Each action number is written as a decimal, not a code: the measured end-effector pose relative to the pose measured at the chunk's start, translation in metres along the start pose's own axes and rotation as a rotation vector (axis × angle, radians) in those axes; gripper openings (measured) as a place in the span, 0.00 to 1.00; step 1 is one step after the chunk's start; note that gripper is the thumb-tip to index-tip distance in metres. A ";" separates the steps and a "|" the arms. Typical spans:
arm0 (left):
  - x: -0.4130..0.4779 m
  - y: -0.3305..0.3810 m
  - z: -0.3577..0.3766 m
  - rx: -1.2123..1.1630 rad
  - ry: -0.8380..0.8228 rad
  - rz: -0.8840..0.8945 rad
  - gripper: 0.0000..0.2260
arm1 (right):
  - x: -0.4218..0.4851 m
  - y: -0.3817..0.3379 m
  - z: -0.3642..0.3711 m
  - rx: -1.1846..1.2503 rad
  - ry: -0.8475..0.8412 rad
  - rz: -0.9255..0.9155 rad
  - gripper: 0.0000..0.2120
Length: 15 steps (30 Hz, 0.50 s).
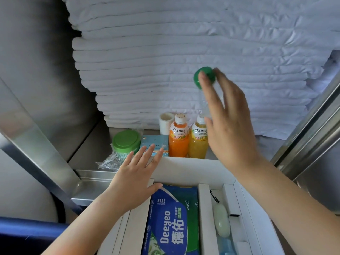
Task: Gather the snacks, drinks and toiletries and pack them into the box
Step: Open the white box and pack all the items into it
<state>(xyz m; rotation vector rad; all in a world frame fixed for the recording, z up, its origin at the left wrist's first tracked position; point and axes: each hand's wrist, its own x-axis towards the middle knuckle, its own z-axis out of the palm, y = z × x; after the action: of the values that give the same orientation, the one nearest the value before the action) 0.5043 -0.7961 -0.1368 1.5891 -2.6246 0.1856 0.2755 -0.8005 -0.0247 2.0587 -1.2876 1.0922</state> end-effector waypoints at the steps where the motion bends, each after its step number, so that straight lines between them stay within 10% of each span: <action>1: 0.000 0.000 0.000 0.000 0.003 0.003 0.38 | -0.003 -0.007 -0.004 0.002 -0.018 -0.024 0.39; 5: -0.001 -0.001 -0.004 -0.014 -0.004 0.011 0.37 | -0.014 -0.025 -0.021 0.012 -0.108 -0.141 0.31; 15: -0.002 -0.002 -0.018 -0.100 0.001 0.017 0.28 | -0.030 -0.050 -0.042 -0.030 -0.509 -0.435 0.47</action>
<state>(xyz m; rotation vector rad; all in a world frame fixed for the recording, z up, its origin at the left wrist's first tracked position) 0.5063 -0.7928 -0.1188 1.5352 -2.6034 0.0550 0.2967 -0.7318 -0.0245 2.5280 -0.9720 0.3665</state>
